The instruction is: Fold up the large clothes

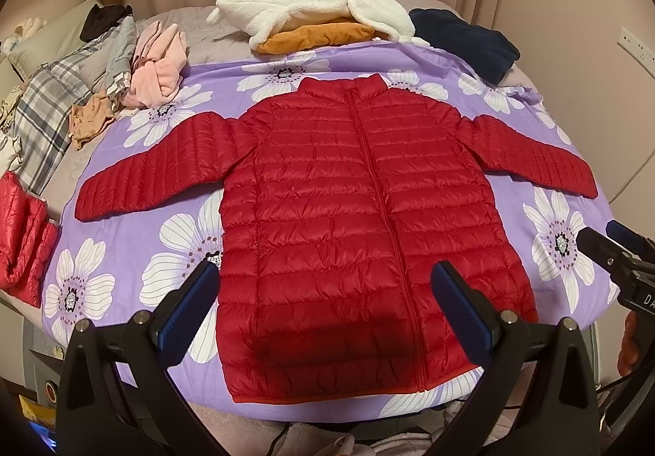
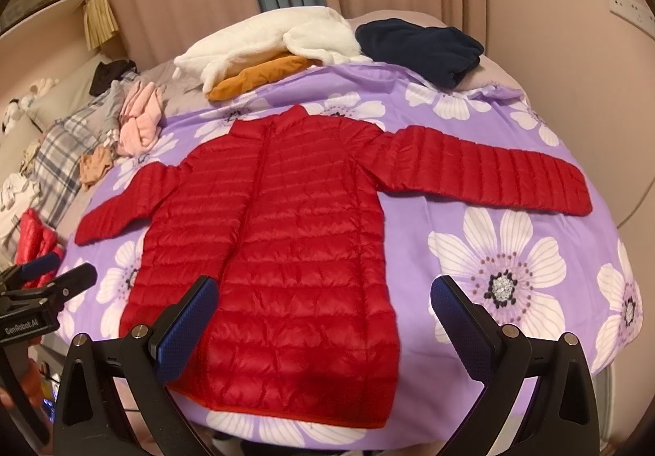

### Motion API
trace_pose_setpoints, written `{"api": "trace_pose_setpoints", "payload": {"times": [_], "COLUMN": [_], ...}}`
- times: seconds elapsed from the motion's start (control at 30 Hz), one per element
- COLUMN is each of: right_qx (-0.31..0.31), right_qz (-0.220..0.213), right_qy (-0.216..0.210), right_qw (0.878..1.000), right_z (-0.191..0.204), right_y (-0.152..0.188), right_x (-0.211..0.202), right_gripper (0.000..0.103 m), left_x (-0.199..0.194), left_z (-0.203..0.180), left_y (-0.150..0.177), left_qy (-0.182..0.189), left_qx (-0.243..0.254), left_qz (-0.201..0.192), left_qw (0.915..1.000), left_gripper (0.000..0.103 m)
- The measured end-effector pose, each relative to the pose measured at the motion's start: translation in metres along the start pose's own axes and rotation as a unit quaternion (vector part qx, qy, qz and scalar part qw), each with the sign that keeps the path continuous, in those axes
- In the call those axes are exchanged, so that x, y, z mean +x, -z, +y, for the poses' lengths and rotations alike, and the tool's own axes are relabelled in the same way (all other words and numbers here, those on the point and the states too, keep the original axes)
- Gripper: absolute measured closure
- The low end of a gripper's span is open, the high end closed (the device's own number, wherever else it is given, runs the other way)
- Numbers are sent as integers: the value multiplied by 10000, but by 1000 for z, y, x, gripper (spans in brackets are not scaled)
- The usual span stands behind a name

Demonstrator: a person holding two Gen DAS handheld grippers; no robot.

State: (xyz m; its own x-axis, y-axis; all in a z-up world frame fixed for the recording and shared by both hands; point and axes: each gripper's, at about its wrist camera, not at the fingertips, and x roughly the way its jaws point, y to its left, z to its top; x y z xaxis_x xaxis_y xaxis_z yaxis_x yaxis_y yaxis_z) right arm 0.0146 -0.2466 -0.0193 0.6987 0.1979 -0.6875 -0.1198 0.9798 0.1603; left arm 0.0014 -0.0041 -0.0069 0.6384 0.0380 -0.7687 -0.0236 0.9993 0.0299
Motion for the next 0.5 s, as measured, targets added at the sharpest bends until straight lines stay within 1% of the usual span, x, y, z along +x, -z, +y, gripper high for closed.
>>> {"api": "trace_pose_setpoints", "payload": {"times": [0.07, 0.13, 0.2, 0.23, 0.27, 0.3, 0.33, 0.37, 0.4, 0.43, 0.47, 0.5], "right_qx": [-12, -16, 1, 41, 112, 213, 348, 512, 697, 923, 1254, 1384], "right_qz": [-25, -70, -211, -218, -198, -159, -29, -22, -113, -102, -179, -147], "right_qy": [7, 9, -5, -22, -70, -154, -233, -304, -402, -400, -568, -462], "right_qw": [10000, 10000, 9998, 9998, 9997, 9995, 9991, 9982, 9967, 9949, 9903, 9892], "right_z": [0, 0, -2, -3, -7, -12, -20, -29, -39, -53, -63, -76], "right_y": [0, 1, 1, 1, 1, 1, 0, 0, 0, 0, 0, 1], "right_x": [0, 1, 0, 2, 4, 8, 13, 18, 23, 31, 37, 44], "right_gripper": [1, 1, 1, 1, 1, 1, 1, 1, 1, 1, 1, 1], "left_x": [0, 5, 8, 12, 15, 20, 27, 30, 38, 43, 51, 56], "left_z": [0, 6, 8, 12, 13, 15, 19, 18, 21, 23, 27, 29], "left_y": [-1, 3, 4, 4, 4, 4, 4, 3, 2, 2, 2, 3], "left_qy": [-3, -86, -100, -36, -119, -147, -216, -359, -491, -543, -541, -493], "left_qx": [-9, 56, 31, -51, -4, -24, -42, 46, 53, 13, -93, -179], "left_qz": [-1, -56, -62, -56, -93, -99, -93, -101, -77, -38, 51, 113], "left_qw": [10000, 9999, 9999, 10000, 9999, 9998, 9997, 9993, 9988, 9985, 9985, 9986], "left_gripper": [0, 0, 0, 0, 0, 0, 0, 0, 0, 0, 0, 0]}}
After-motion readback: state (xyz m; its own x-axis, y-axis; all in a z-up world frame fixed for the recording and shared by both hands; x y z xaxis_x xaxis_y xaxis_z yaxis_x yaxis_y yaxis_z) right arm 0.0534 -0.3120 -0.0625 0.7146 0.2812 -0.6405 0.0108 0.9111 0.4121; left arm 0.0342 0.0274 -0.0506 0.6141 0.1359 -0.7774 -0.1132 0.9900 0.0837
